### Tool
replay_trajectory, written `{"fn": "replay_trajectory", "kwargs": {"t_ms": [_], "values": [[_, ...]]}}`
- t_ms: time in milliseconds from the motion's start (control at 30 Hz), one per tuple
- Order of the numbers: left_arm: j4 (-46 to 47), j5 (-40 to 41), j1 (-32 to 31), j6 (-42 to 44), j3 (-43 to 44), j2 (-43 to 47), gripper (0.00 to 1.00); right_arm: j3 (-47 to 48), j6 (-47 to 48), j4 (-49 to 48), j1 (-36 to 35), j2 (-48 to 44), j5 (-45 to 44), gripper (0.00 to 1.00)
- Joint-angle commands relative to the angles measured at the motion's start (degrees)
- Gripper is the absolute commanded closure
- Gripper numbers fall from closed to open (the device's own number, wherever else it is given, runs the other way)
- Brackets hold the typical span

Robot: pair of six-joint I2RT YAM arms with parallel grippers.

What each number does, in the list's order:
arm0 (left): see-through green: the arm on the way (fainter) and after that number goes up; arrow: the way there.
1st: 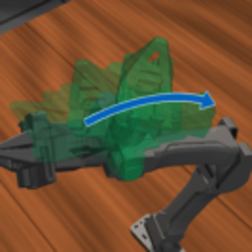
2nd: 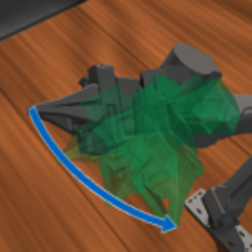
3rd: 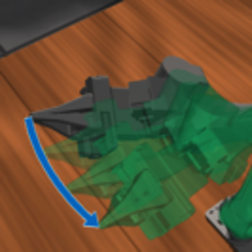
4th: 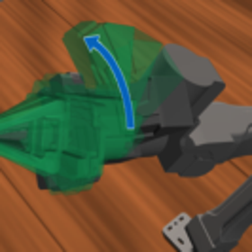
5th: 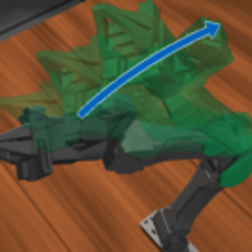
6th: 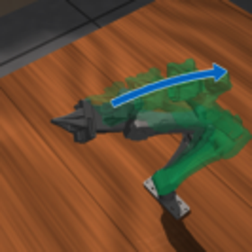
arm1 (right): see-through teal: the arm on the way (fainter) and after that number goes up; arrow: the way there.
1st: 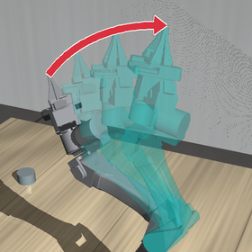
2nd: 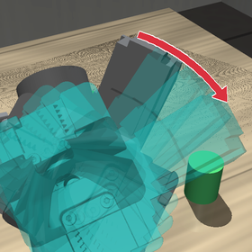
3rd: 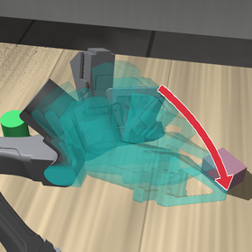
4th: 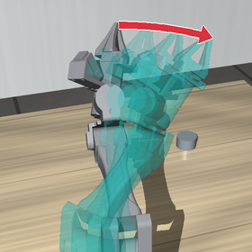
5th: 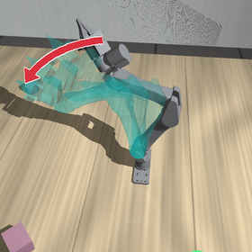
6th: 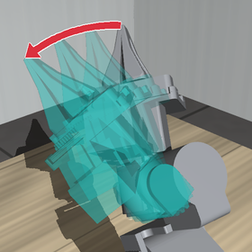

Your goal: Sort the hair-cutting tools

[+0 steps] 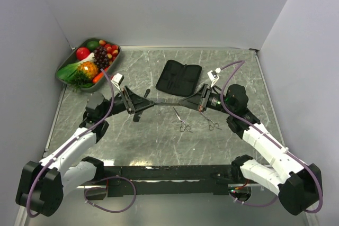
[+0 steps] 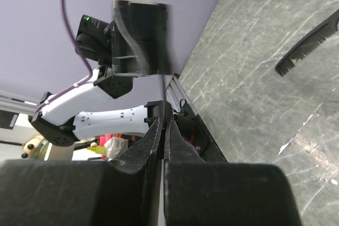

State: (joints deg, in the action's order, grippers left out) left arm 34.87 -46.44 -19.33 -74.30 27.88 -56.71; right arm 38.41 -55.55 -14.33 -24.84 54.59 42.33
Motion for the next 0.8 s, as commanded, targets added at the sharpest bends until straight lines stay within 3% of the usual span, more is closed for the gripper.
{"fn": "replay_trajectory", "kwargs": {"t_ms": [0, 33, 67, 200, 367, 467, 633, 767], "values": [[-14.94, 3.62, -0.18, 8.28, 4.98, 0.72, 0.21, 4.38, 5.18, 4.73, 0.49, -2.64, -5.66, 1.00], [-17.10, 4.59, -0.18, 11.52, 7.17, 0.63, 0.04, 5.00, 6.06, 8.66, 0.93, -2.99, -6.81, 1.00], [-18.95, 6.17, -0.18, 12.94, 8.23, 0.46, 0.01, 6.57, 7.89, 11.31, 1.37, -3.17, -7.86, 1.00], [-27.30, 11.97, -0.18, 17.08, 11.93, -1.56, 0.03, 10.71, 12.47, 21.51, 4.44, -3.87, -15.06, 1.00], [-26.00, 17.69, -1.32, 13.84, 12.02, -4.72, 0.03, 16.16, 18.19, 36.97, 7.61, -5.54, -31.93, 1.00], [-24.85, 21.03, -4.21, 13.39, 13.42, -8.76, 0.03, 18.27, 19.60, 40.94, 8.23, -5.90, -39.83, 1.00], [-22.48, 20.42, -7.47, 17.52, 20.00, -22.02, 0.03, 19.51, 20.66, 43.42, 8.49, -4.32, -43.73, 1.00], [-26.60, 23.57, -7.39, 24.71, 28.70, -30.90, 0.02, 19.07, 20.75, 43.59, 8.58, -3.61, -43.47, 1.00]]}}
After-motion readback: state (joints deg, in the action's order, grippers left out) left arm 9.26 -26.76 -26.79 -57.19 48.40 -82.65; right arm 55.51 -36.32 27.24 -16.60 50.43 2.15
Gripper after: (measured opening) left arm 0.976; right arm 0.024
